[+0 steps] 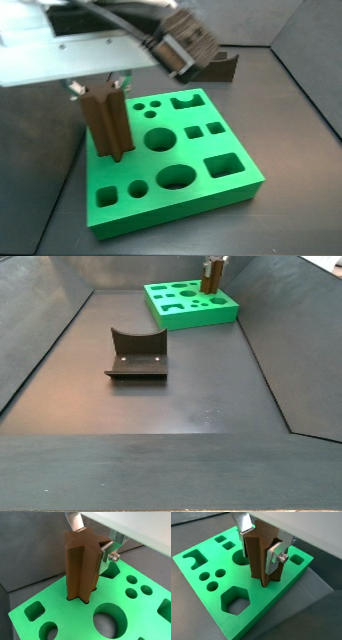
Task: Pick up the star object. Move up. Move to above the board. Insert the star object.
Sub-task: Insert the star object.
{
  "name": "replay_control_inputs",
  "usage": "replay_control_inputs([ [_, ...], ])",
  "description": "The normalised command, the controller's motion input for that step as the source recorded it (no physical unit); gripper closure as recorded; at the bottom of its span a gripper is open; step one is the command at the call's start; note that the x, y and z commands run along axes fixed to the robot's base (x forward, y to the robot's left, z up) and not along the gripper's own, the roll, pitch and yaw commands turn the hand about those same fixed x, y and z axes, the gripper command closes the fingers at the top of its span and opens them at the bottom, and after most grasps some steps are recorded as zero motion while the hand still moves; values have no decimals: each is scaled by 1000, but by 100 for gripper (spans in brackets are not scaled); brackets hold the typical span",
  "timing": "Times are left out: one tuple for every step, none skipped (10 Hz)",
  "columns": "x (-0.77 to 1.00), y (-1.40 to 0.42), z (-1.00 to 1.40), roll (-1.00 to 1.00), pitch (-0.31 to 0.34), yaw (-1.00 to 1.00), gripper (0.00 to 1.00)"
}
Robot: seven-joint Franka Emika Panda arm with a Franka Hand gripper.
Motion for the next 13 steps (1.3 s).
replay_control_inputs([
  [-200,-209,-149,106,-147,-91,100],
  [-100,-389,-309,239,-144,0,100],
  [-149,-486,-474,359,-221,0,100],
  [-160,-454,-380,421,-227,23,100],
  [-57,-403,-271,441,-280,43,100],
  [0,-334,-140,440,-339,89,100],
  [0,-331,-131,431,-347,103,100],
  [0,-320,-257,399,-304,160,100],
  [0,-331,-309,419,-243,117,100],
  [0,-383,-294,454,-199,14,100],
  [86,-449,-180,500,-77,11,100],
  [123,-446,-89,500,-37,20,100],
  [146,-489,-143,500,-7,0,100],
])
